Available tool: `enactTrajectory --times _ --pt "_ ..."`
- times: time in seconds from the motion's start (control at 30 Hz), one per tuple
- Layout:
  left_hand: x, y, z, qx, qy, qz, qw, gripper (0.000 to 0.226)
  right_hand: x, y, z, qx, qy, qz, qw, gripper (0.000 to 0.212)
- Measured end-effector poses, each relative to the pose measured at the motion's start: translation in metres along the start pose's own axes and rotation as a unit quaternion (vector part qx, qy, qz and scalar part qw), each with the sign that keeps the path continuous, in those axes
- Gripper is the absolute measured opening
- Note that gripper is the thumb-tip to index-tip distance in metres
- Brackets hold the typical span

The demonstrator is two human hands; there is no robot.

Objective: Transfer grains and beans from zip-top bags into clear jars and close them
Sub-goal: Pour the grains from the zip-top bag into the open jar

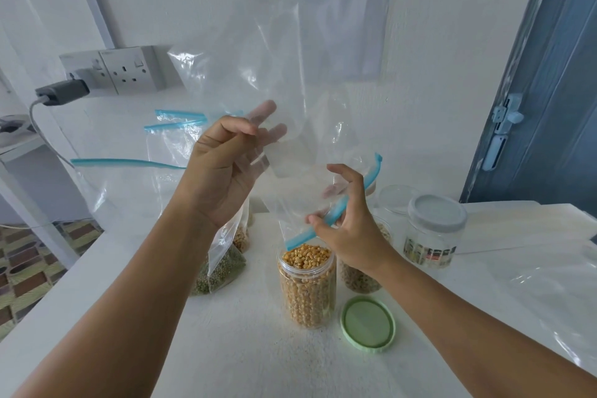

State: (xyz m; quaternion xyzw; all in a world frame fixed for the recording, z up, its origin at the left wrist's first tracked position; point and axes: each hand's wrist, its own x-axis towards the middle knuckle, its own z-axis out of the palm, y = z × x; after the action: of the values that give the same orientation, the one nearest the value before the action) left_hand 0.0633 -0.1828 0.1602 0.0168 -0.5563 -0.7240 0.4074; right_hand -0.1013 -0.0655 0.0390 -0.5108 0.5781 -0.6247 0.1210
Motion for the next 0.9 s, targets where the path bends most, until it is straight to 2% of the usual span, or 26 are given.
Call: enactTrajectory --times 0.17,0.3,0.43,0.7,0.9 --pt "-0.002 0.003 0.004 0.057 0.002 0.017 0.998 0.032 -0.005 0.004 -0.002 -0.029 0.017 -0.021 0.999 0.079" --pt "0.000 0.004 -0.003 0.063 0.022 0.031 0.997 0.045 -0.007 0.009 -0.006 -0.061 0.046 -0.027 0.997 0.078" --pt "-0.002 0.004 -0.005 0.064 0.029 0.036 0.997 0.047 -0.010 0.008 -0.008 -0.074 0.035 -0.041 0.996 0.081" --pt "-0.005 0.011 0.002 0.092 0.007 0.064 0.994 0.046 -0.010 0.009 -0.004 -0.069 0.043 -0.067 0.994 0.089" --pt "-0.003 0.014 0.006 0.096 0.006 0.059 0.994 0.034 -0.010 0.013 -0.006 -0.057 0.040 -0.062 0.996 0.090"
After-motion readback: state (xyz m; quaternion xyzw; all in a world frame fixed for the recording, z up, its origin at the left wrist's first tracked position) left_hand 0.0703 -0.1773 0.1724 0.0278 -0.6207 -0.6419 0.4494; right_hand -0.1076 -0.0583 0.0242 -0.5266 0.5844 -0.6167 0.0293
